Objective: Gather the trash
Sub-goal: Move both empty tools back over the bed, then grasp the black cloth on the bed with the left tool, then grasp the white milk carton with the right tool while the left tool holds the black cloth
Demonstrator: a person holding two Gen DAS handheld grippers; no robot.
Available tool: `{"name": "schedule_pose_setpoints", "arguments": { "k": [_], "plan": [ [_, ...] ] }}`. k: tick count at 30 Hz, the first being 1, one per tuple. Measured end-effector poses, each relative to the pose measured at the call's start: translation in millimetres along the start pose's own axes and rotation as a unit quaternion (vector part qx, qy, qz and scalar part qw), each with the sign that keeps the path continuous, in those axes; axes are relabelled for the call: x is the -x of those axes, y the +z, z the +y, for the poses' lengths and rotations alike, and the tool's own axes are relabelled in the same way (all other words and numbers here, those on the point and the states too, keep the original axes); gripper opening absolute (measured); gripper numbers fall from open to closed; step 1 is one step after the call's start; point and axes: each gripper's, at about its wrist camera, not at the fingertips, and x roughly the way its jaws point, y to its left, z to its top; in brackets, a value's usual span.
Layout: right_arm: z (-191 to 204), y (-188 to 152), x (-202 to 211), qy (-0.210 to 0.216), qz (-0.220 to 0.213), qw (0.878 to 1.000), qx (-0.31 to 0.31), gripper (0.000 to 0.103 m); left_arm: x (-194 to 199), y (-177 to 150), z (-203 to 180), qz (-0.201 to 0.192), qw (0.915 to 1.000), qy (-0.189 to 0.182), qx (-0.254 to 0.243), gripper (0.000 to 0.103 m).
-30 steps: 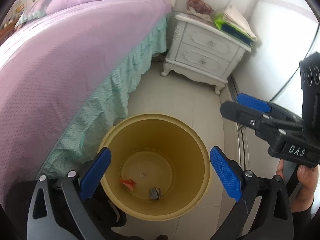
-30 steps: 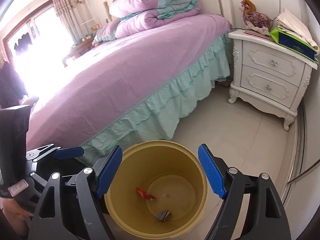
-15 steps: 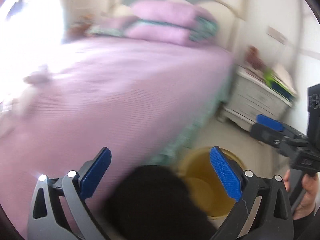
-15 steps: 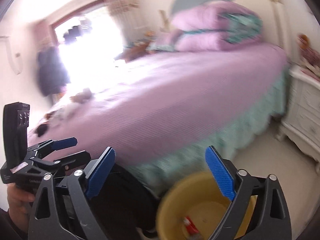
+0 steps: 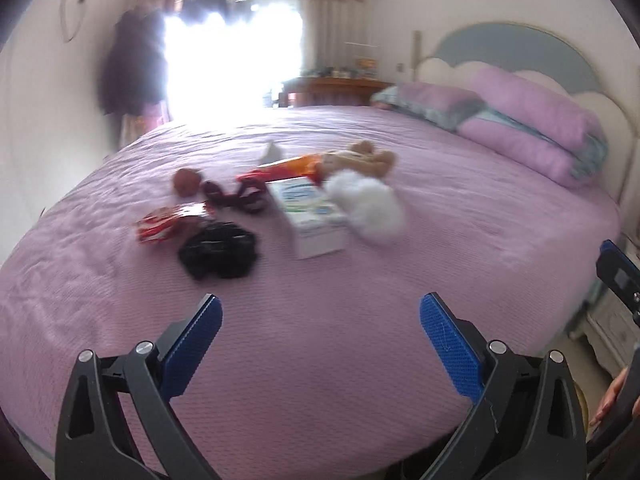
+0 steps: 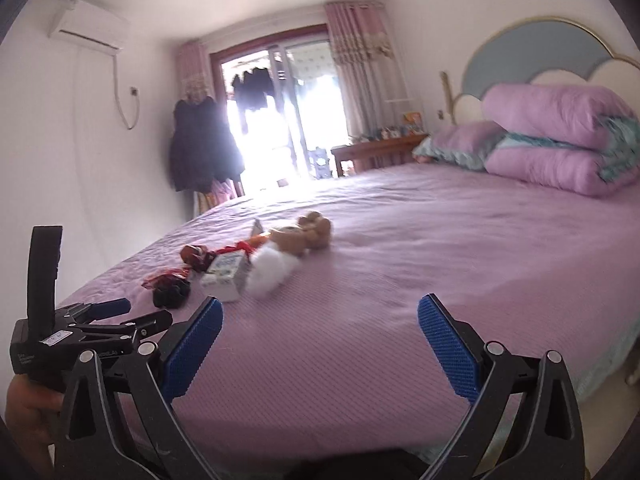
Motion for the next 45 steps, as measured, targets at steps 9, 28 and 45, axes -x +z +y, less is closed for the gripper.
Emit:
{"name": "schedule_pose_setpoints", "arguments": {
  "k": [9,28,45],
  "plan": [
    [47,14,-53,0.086,0.009,0.996,0.012,0.095,-8,5,55,-0.003,0.9975,0.044,0.055,0.099],
    [52,17,-107,0.167,0.071,0.983,-0.027,0.095,-101,37,75,0.032,0.994,0.081,0.067,0.099],
    [77,12,-131,0.17,0.106,0.98,-0.001,0.095,-67,27,121,0.008,0.9912,0.006,0.132,0.027]
  ]
}}
